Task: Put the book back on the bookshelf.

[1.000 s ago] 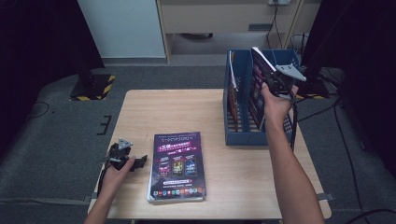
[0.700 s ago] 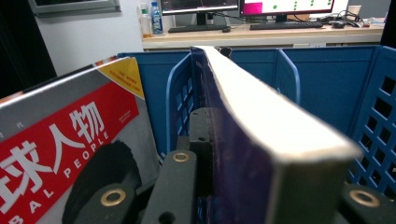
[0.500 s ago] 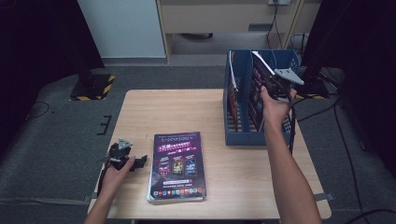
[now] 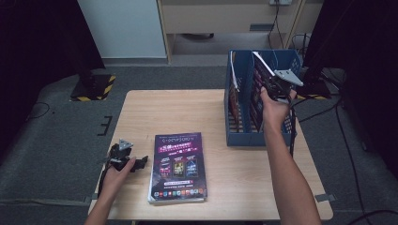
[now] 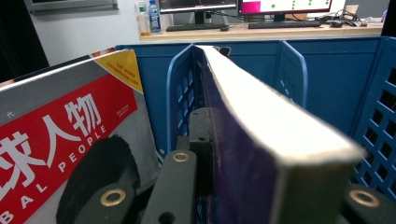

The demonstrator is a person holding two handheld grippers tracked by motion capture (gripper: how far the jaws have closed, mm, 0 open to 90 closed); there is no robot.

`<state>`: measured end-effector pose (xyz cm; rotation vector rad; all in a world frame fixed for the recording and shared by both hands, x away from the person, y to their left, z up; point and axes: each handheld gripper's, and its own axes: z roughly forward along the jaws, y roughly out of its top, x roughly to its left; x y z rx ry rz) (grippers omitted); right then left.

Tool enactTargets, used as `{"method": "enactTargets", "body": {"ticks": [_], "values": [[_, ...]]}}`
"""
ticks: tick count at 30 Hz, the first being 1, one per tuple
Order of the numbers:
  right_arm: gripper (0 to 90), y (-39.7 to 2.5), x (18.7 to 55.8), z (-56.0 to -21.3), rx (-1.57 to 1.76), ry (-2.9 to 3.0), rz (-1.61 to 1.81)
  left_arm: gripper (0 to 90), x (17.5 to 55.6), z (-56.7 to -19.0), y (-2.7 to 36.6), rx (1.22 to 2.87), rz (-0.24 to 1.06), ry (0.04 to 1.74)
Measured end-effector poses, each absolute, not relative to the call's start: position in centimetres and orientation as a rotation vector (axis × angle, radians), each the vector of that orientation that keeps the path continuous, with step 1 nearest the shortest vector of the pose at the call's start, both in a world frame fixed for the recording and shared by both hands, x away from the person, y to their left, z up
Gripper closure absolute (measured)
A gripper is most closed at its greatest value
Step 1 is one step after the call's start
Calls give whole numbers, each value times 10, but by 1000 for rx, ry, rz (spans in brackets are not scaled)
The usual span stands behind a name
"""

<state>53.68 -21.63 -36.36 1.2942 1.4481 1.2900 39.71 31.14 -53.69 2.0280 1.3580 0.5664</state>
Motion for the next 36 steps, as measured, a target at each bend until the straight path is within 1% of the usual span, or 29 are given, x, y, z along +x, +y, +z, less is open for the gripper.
{"method": "enactTargets", "body": {"ticks": [8, 22, 36], "values": [[825, -216, 536, -374, 1285, 1461, 1284, 12, 397, -537, 311, 2032, 564, 1353], [825, -217, 538, -372, 1283, 1434, 1307, 13, 397, -537, 311, 2032, 565, 1352], [824, -211, 540, -381, 1261, 1449, 1310, 14, 397, -537, 311, 2032, 564, 1351]]}}
